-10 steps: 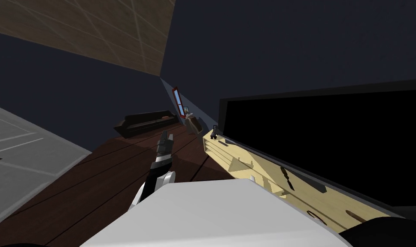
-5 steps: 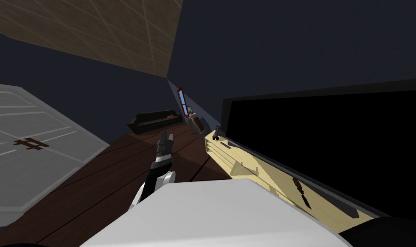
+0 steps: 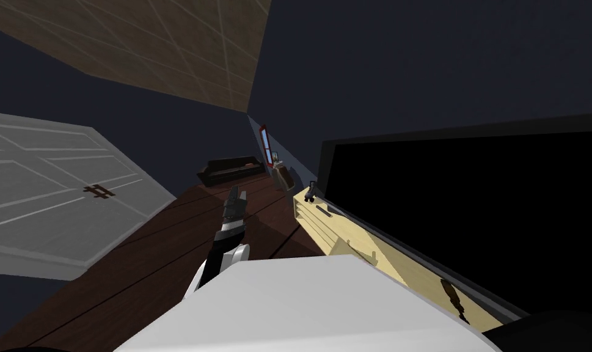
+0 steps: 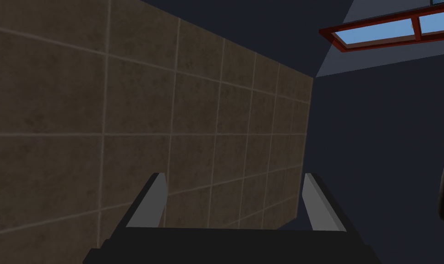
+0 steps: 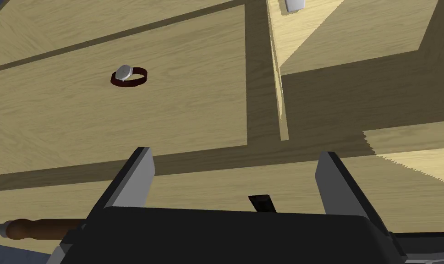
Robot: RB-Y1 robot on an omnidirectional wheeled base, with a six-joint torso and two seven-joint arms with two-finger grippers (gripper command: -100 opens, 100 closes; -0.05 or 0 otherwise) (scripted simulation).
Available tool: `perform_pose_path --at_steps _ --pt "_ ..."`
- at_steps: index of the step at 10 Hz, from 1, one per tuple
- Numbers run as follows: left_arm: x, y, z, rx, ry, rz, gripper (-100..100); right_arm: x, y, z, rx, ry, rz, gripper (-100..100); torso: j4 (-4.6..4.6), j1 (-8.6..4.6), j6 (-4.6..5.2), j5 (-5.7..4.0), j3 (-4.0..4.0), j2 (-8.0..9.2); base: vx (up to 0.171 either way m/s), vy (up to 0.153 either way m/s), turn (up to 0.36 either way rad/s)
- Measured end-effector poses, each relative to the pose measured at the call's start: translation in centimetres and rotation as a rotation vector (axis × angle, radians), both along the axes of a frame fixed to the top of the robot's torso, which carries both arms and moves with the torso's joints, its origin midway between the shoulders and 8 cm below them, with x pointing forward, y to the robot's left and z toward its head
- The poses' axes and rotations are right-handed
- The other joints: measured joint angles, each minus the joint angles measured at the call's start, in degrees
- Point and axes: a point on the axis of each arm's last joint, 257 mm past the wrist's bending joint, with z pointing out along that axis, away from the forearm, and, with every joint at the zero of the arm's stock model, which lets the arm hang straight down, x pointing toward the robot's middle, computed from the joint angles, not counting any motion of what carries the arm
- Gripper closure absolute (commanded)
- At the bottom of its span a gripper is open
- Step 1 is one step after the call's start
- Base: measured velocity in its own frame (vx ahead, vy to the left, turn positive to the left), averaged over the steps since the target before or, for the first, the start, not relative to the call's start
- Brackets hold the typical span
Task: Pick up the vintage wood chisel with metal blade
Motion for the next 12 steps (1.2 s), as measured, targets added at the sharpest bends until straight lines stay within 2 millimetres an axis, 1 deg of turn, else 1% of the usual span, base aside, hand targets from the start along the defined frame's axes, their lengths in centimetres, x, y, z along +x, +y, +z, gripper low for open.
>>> perform_pose_path --at_steps 1,3,4,5,6,9,10,12 --pt "0.0 0.0 0.0 0.000 0.000 0.000 0 -0.3 -1.4 0.9 -0.026 0.015 -0.006 -100 -0.02 -0.07 0.03 -0.03 -0.06 -0.10 0.091 -0.108 0.077" --pt "0.0 0.0 0.0 0.000 0.000 0.000 0 -0.7 -2.8 1.4 -0.057 0.036 -0.011 -100 -0.01 0.14 0.05 0.00 -0.02 -0.02 0.095 -0.129 0.162" --pt "0.0 0.0 0.0 0.000 0.000 0.000 0 -0.6 -3.8 1.9 -0.075 0.043 -0.013 -100 -0.03 -0.07 0.00 -0.03 -0.08 -0.14 0.058 -0.094 0.074" --pt "0.0 0.0 0.0 0.000 0.000 0.000 0 -0.5 -3.9 2.0 -0.078 0.043 -0.015 0 -0.02 0.17 0.10 -0.02 -0.01 0.02 0.010 -0.017 -0.005" --pt "0.0 0.0 0.0 0.000 0.000 0.000 0 -0.5 -3.9 2.0 -0.078 0.043 -0.014 -100 0.02 0.43 0.10 0.05 0.09 0.18 -0.009 -0.050 0.030" --pt "0.0 0.0 0.0 0.000 0.000 0.000 0 0.0 -2.8 0.4 -0.080 0.039 -0.022 -100 0.08 0.34 0.09 0.02 0.23 0.41 -0.025 -0.049 0.044" --pt "0.0 0.0 0.0 0.000 0.000 0.000 0 0.0 -2.8 0.3 -0.081 0.040 -0.020 100 0.07 0.49 0.11 0.06 0.21 0.37 0.000 0.000 0.000" --pt "0.0 0.0 0.0 0.000 0.000 0.000 0 -0.2 -2.8 0.4 -0.082 0.044 -0.019 100 0.11 0.53 0.07 0.01 0.19 0.30 0.000 0.000 0.000"
